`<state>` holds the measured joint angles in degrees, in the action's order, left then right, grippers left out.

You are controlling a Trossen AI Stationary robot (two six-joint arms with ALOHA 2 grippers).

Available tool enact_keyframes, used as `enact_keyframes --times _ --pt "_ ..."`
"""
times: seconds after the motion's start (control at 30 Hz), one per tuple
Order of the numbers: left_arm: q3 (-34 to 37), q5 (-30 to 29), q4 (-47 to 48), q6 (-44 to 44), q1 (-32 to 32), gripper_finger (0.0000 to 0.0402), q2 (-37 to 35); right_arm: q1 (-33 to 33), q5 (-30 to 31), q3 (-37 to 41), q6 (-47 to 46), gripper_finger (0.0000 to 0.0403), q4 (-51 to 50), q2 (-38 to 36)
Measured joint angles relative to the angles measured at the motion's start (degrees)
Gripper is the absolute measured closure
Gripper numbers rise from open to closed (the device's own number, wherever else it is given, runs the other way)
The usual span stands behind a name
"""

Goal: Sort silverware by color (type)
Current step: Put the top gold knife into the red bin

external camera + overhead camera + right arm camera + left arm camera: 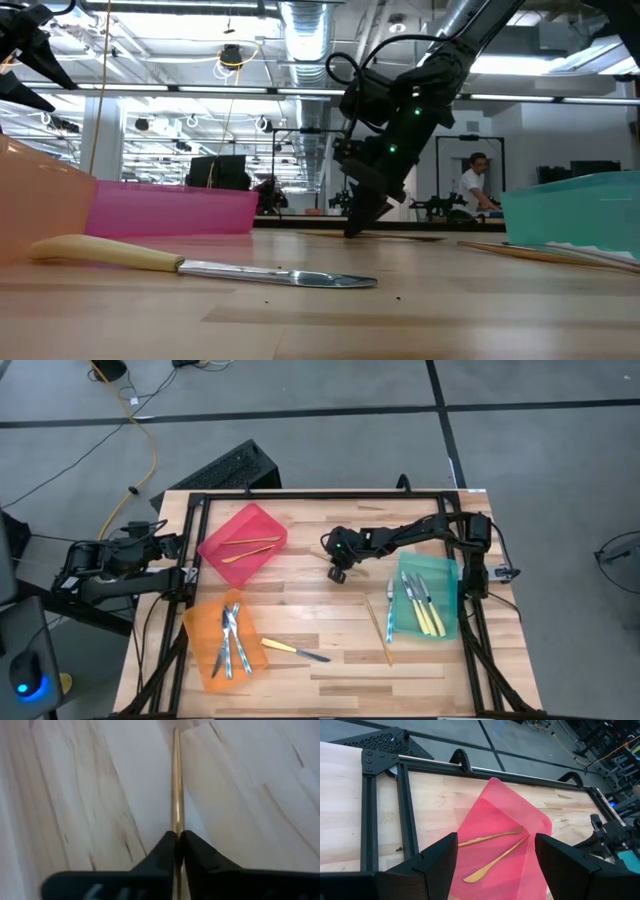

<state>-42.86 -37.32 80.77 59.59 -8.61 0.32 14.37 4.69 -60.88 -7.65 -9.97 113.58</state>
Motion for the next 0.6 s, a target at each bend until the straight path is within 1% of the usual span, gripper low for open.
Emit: enact_keyframes --times 0.07,0.23,0.37,0.6 --pt "0.0 0.3 0.0 0.0 0.0 0.0155 0.0 0.0 0.0 0.0 -1.6 0.0388 0.2 0.0" --pt "0.0 0.6 0.0 0.0 0.0 0.0155 0.0 0.0 0.1 0.1 -5.7 0.0388 0.7 -0.2" --pt "0.0 0.6 0.0 0.0 0.0 0.0155 0.0 -1.5 2.6 0.5 -6.0 0.0388 1.7 -1.0" --pt "0.0 0.4 0.0 0.1 0.0 0.0155 0.0 -1.9 3.3 0.6 -7.1 0.0395 3.9 -3.5"
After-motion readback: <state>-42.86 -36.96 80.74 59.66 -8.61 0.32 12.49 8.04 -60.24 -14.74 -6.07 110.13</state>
